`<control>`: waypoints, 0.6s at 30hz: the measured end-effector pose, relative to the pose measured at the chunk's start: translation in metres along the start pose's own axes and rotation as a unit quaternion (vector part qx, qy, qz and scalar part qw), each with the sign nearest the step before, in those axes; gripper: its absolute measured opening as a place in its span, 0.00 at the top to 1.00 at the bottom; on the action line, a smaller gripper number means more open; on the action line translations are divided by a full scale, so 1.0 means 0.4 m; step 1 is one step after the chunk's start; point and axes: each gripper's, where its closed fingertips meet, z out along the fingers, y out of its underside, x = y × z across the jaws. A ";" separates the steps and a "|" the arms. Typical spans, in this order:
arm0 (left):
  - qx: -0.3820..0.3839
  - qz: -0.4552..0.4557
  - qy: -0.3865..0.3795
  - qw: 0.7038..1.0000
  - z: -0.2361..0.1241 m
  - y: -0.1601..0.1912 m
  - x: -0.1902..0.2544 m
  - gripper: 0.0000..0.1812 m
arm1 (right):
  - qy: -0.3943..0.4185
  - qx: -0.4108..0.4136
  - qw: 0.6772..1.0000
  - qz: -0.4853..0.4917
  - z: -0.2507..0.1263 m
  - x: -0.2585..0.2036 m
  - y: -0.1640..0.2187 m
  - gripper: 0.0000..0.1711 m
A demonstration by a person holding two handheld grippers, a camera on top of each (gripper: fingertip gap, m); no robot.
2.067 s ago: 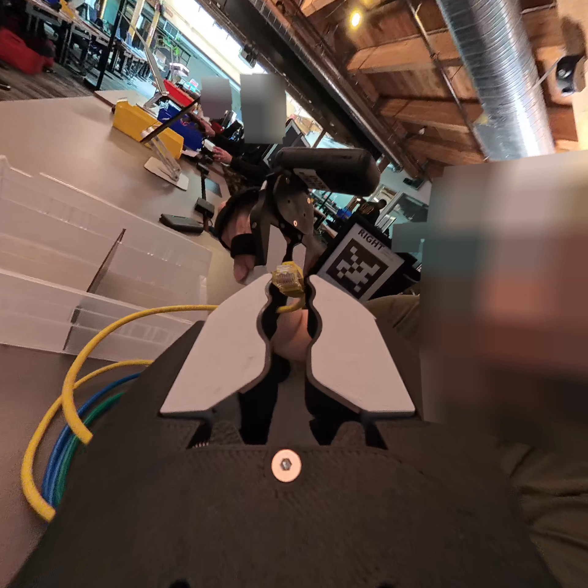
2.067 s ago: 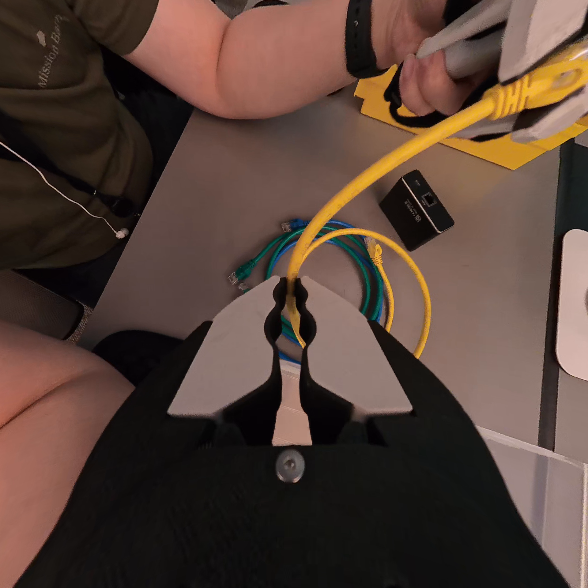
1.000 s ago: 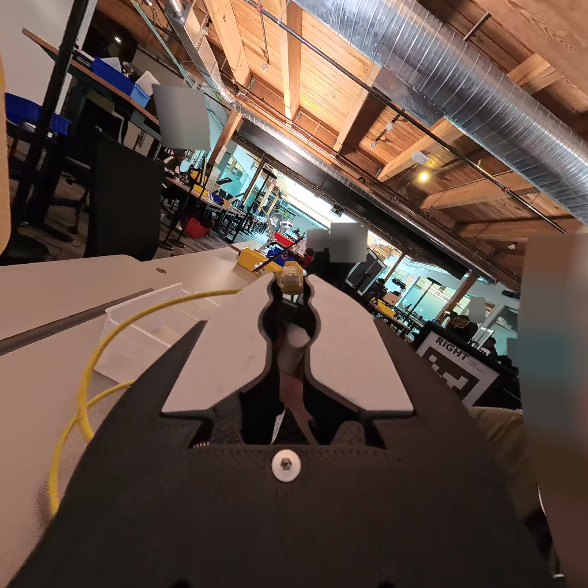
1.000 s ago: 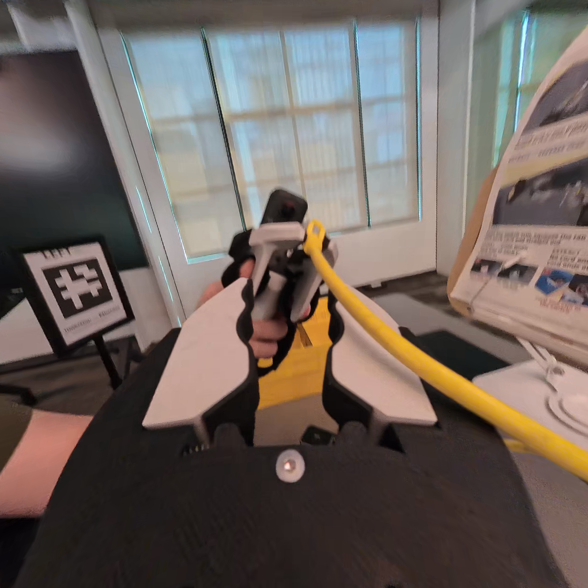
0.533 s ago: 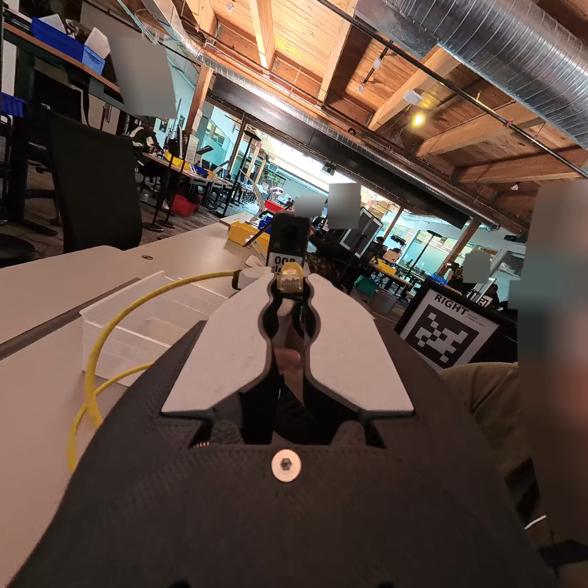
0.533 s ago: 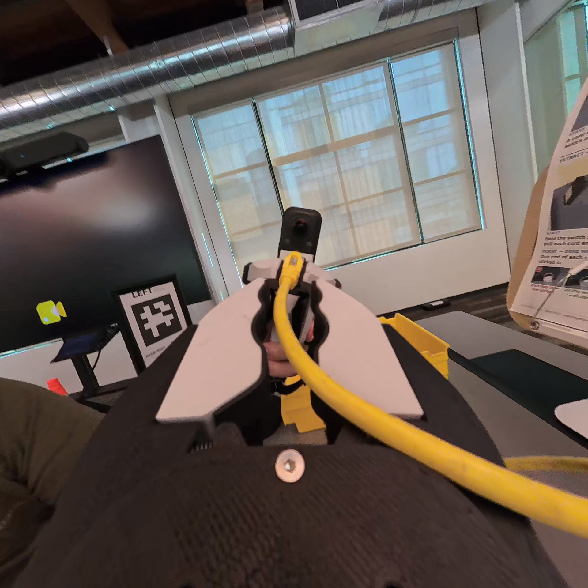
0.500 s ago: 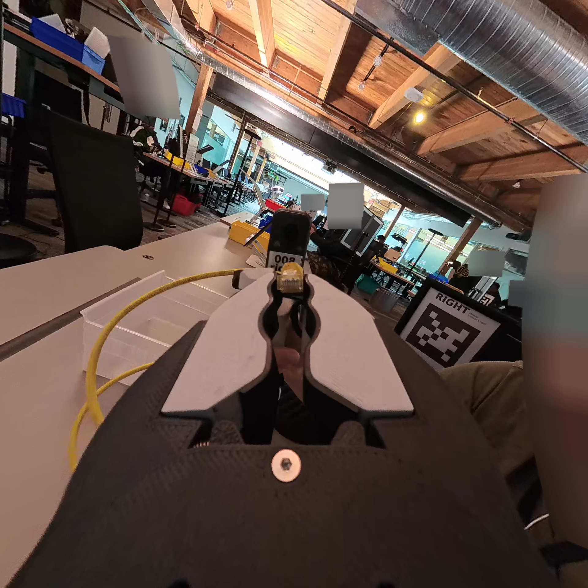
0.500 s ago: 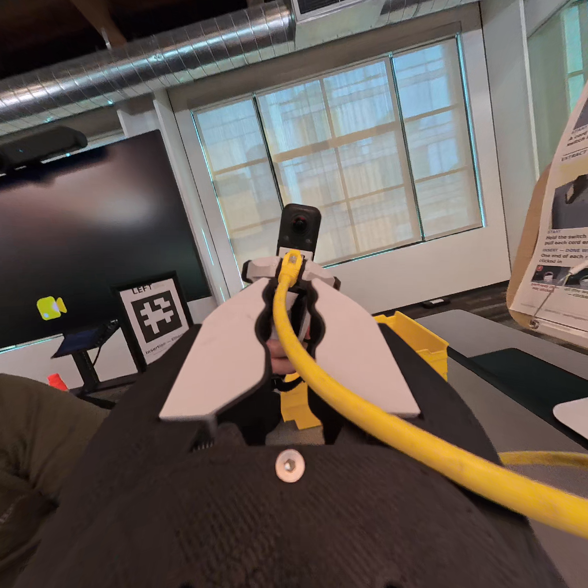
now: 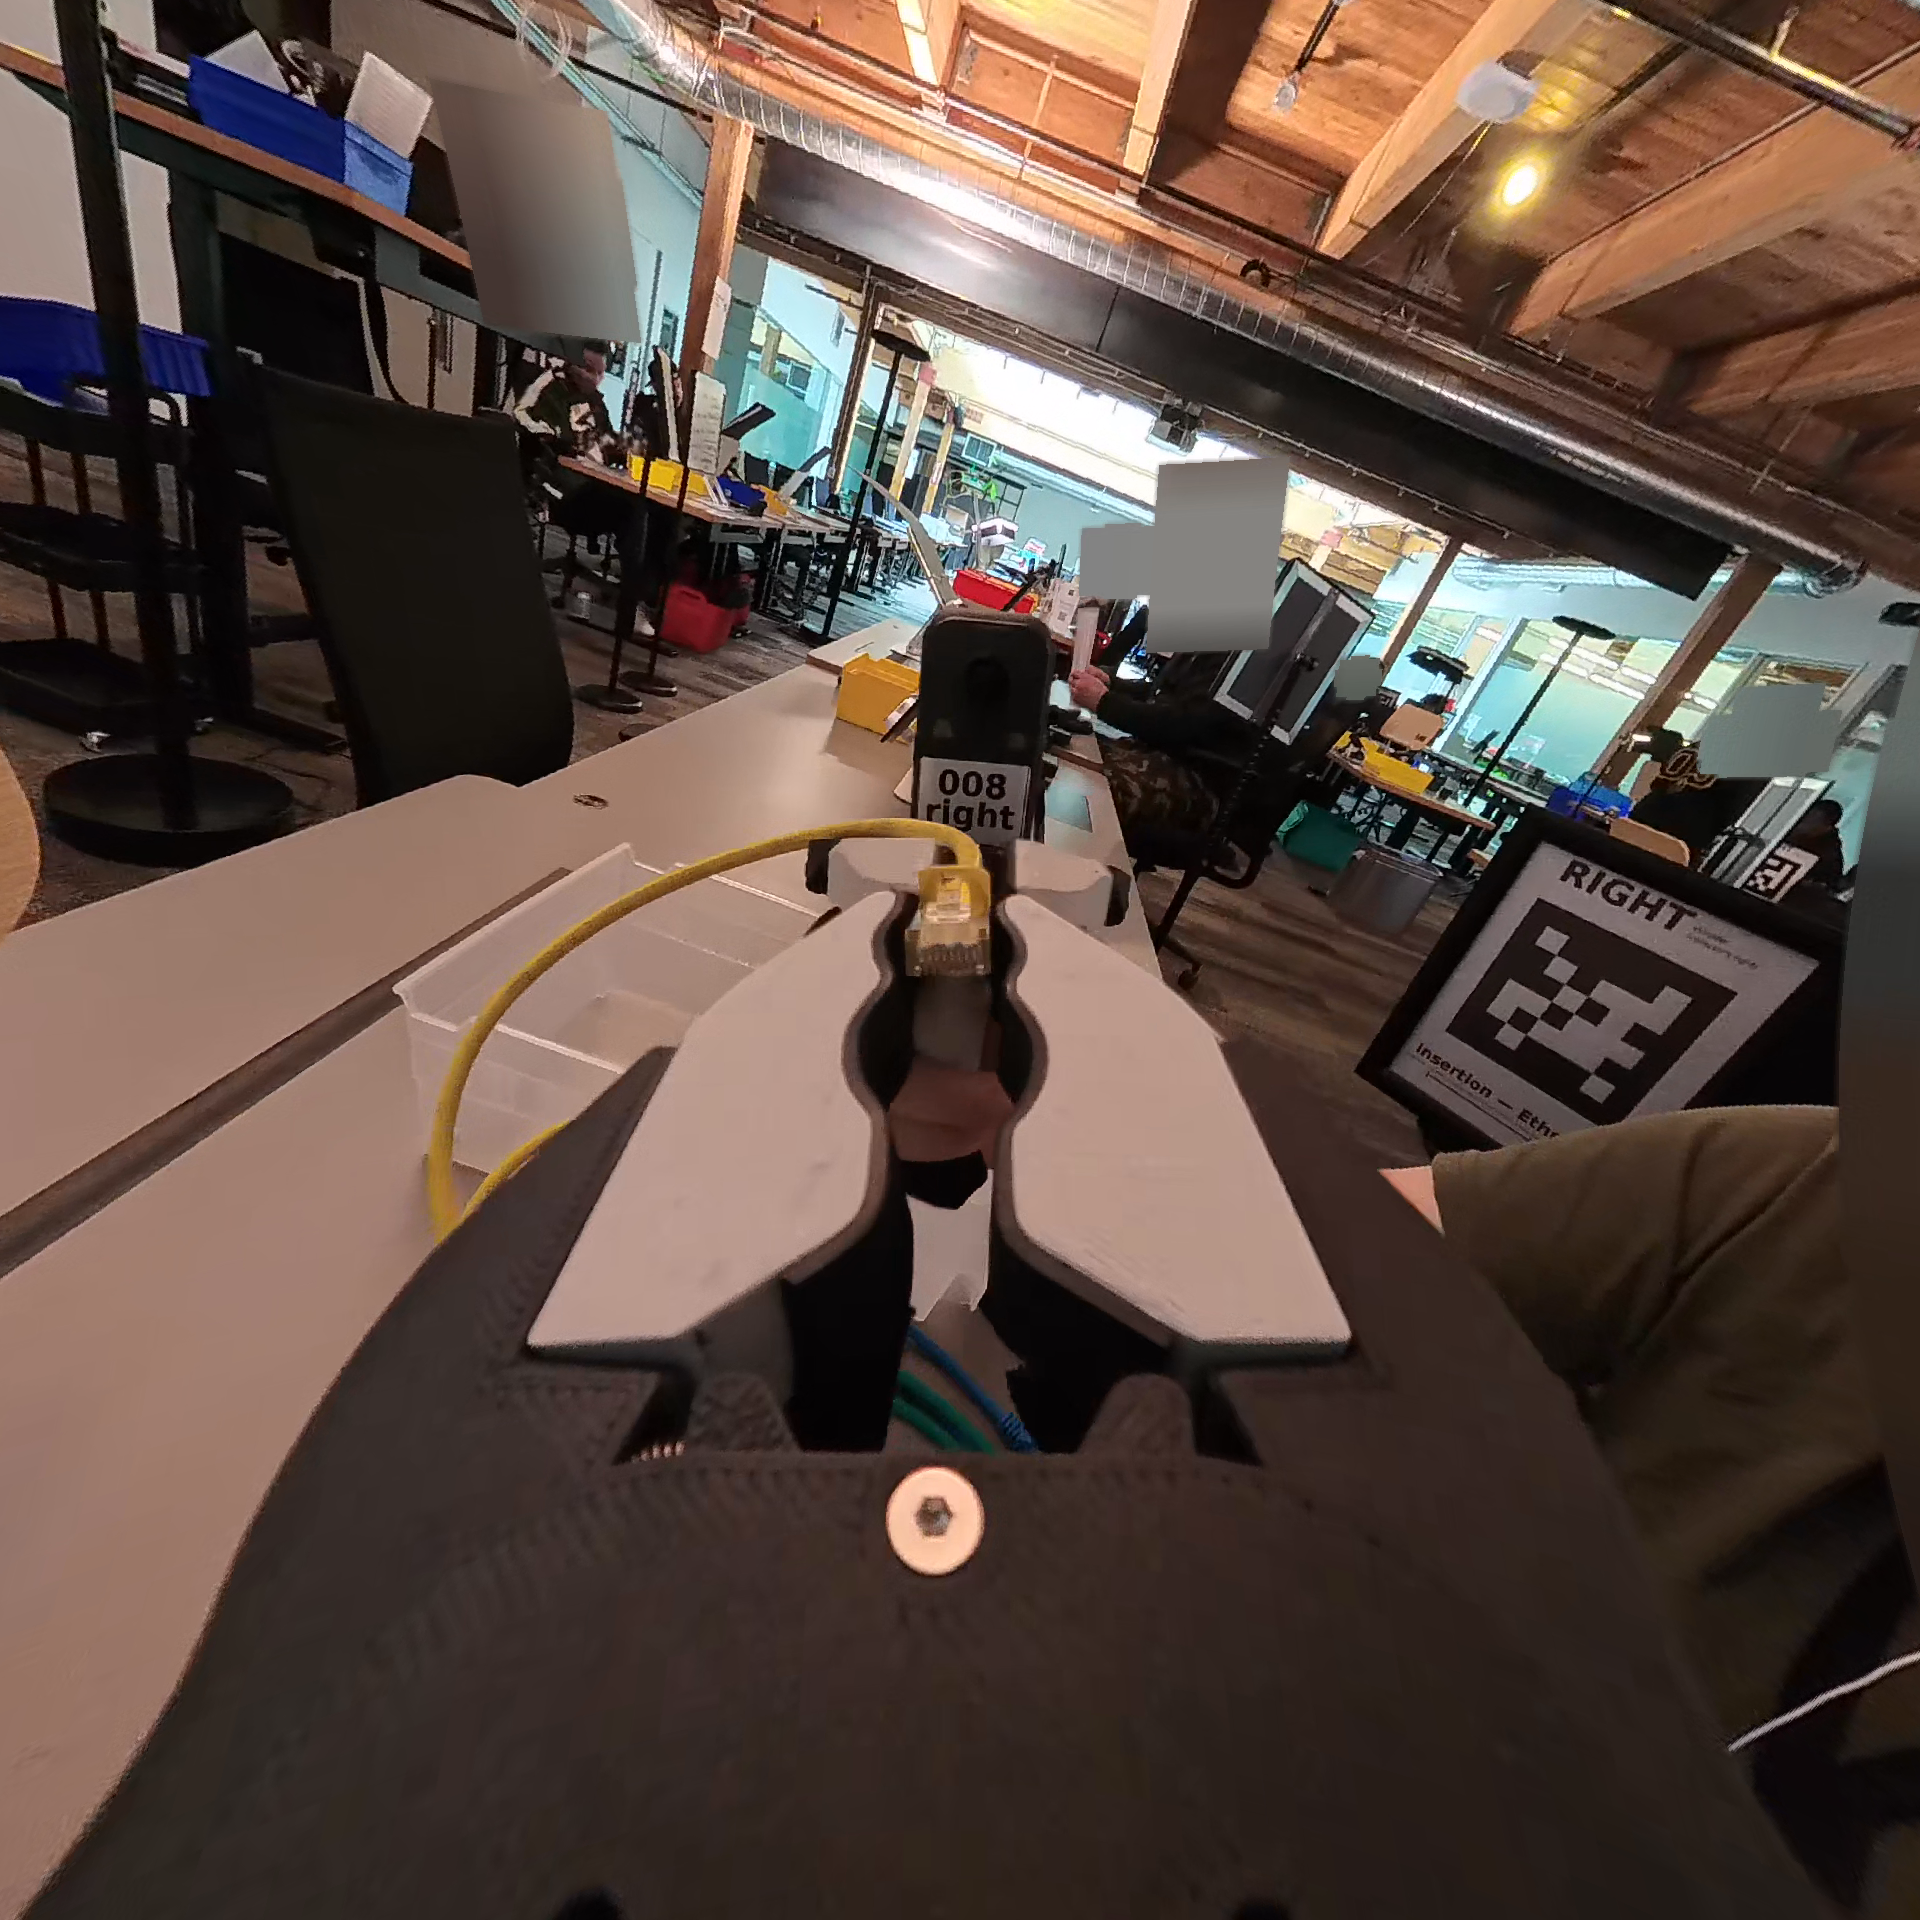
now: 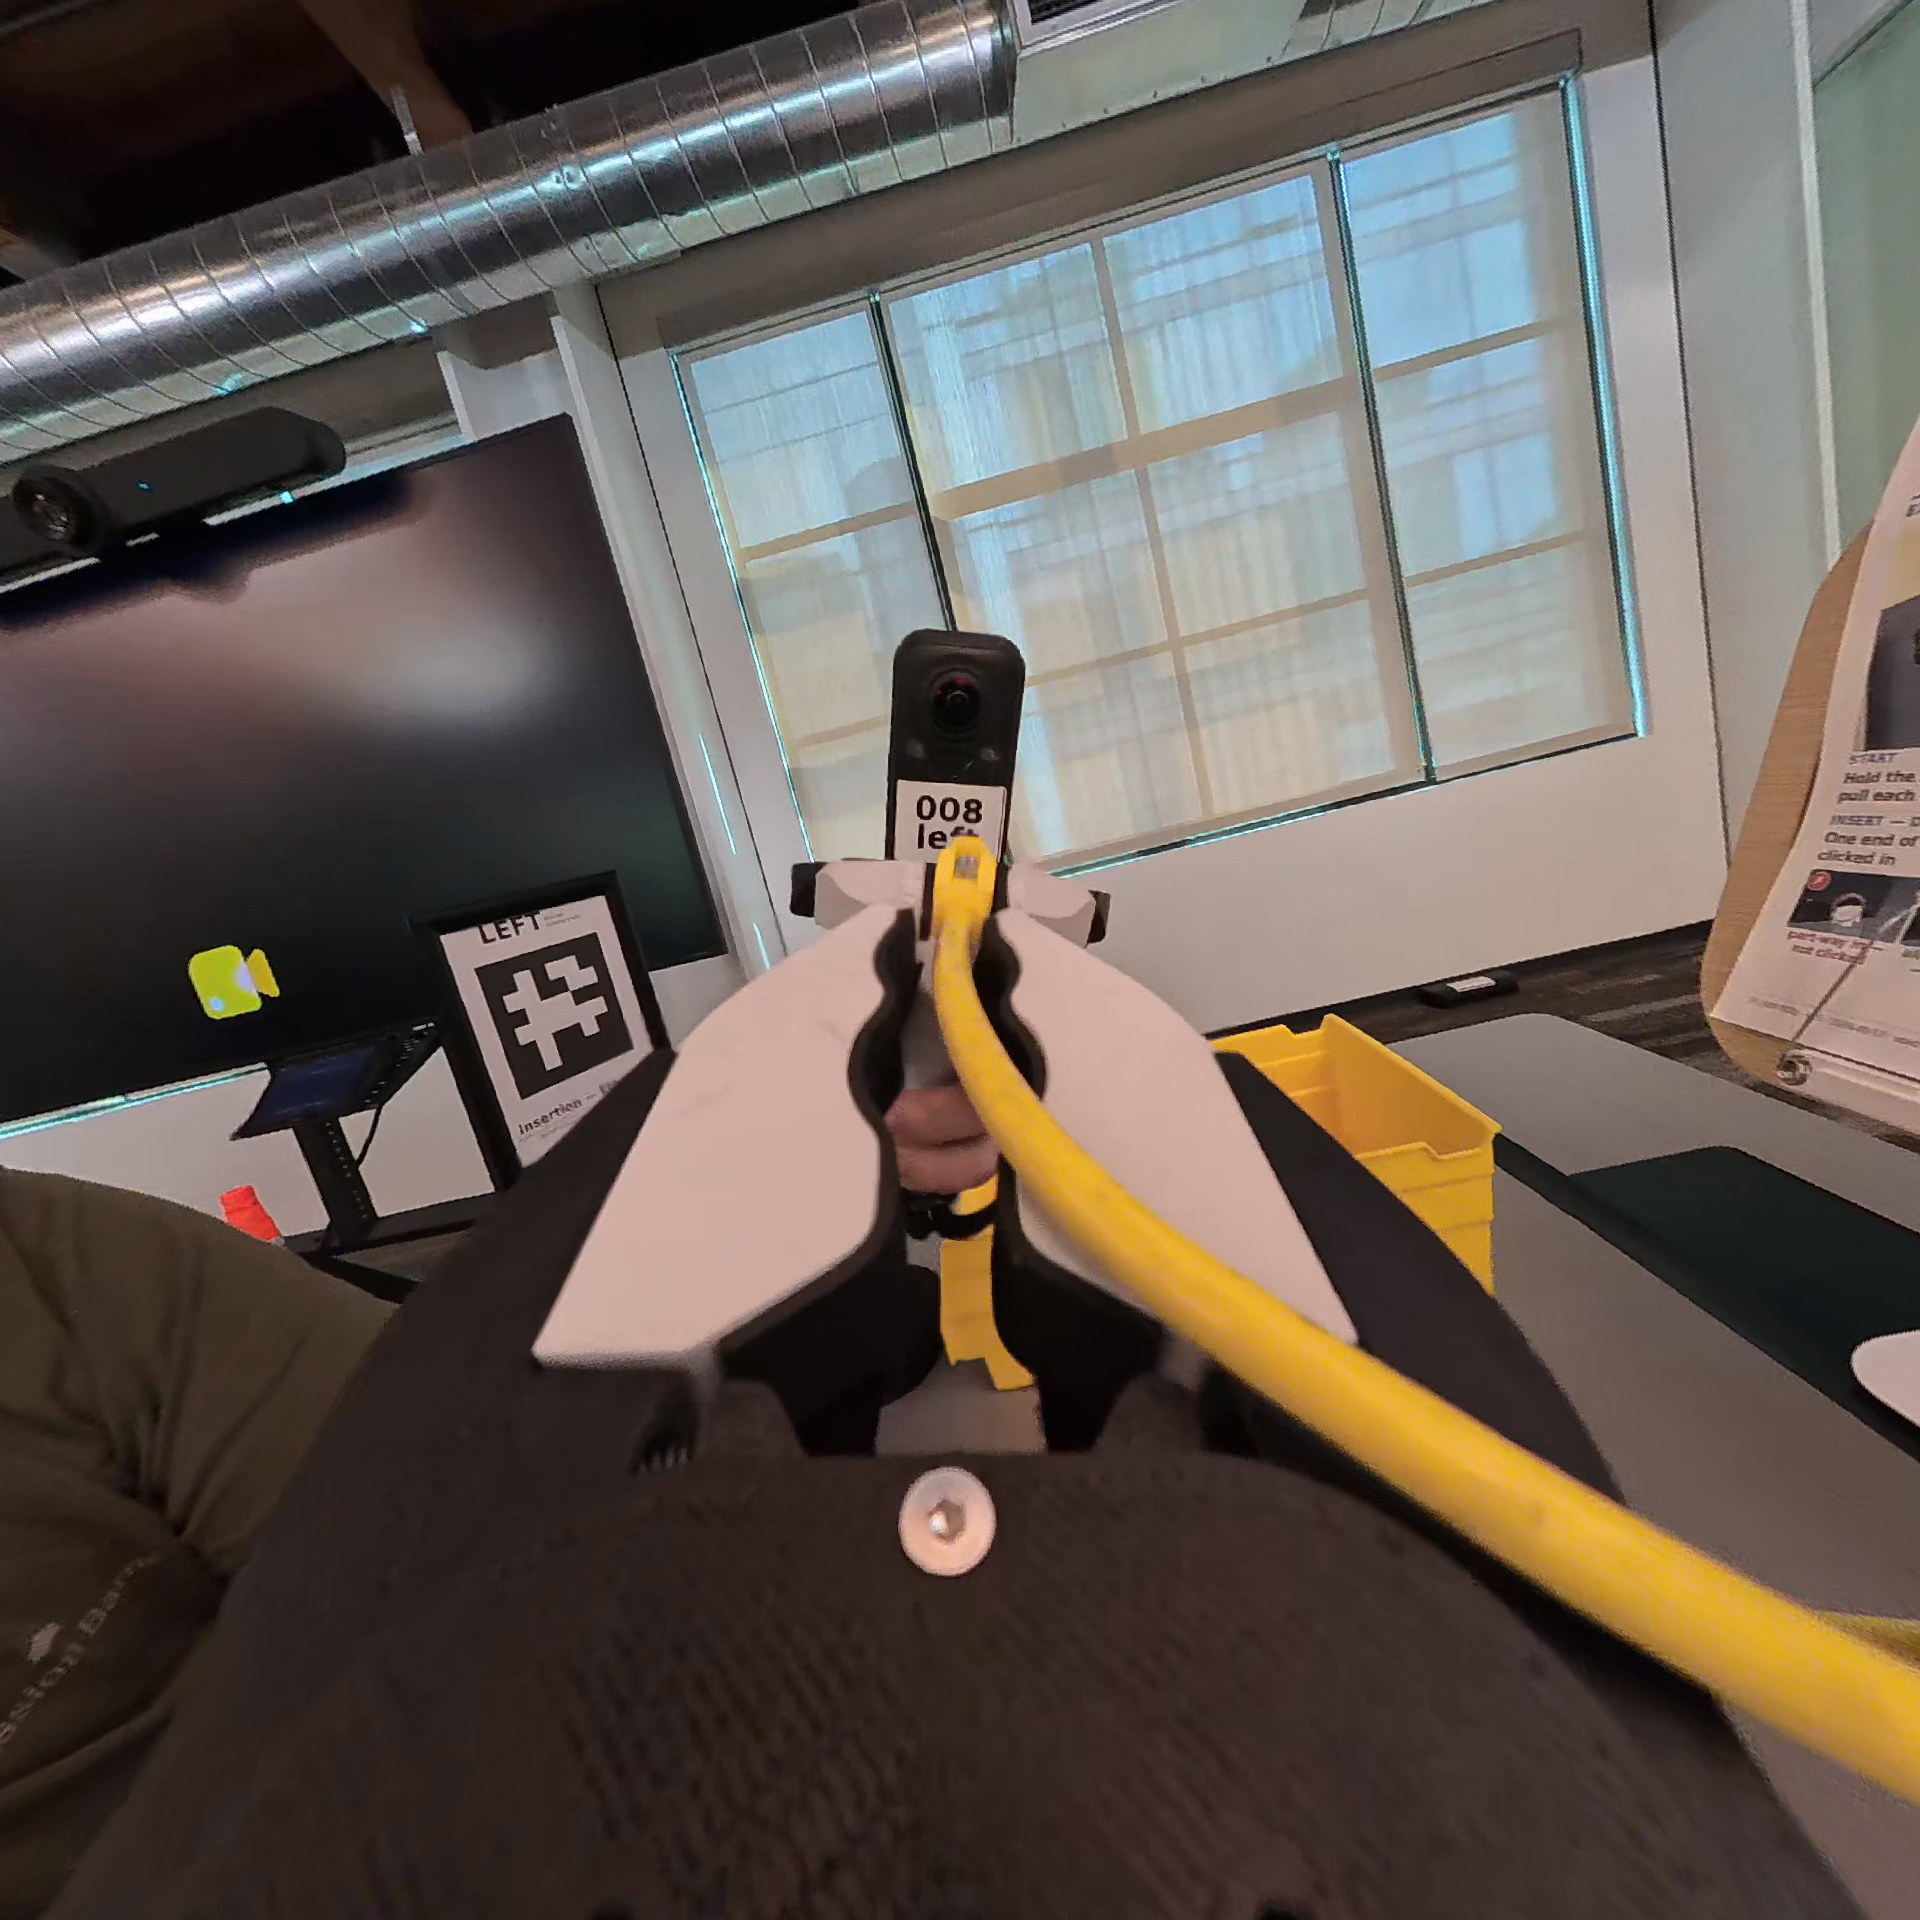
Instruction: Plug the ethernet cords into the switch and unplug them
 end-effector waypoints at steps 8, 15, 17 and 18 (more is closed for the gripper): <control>-0.023 0.020 -0.017 0.999 0.004 0.016 -0.008 0.94 | -0.003 0.000 1.000 0.014 -0.009 0.010 0.006 0.96; -0.035 0.020 -0.021 0.999 0.004 0.025 -0.013 0.93 | 0.002 -0.019 1.000 0.007 -0.012 0.014 0.014 0.96; -0.037 0.021 -0.019 0.999 0.005 0.026 -0.010 0.93 | -0.001 -0.019 1.000 0.010 -0.013 0.011 0.013 0.96; -0.039 0.021 -0.018 0.999 0.005 0.027 -0.009 0.93 | -0.004 -0.019 1.000 0.007 -0.014 0.010 0.015 0.96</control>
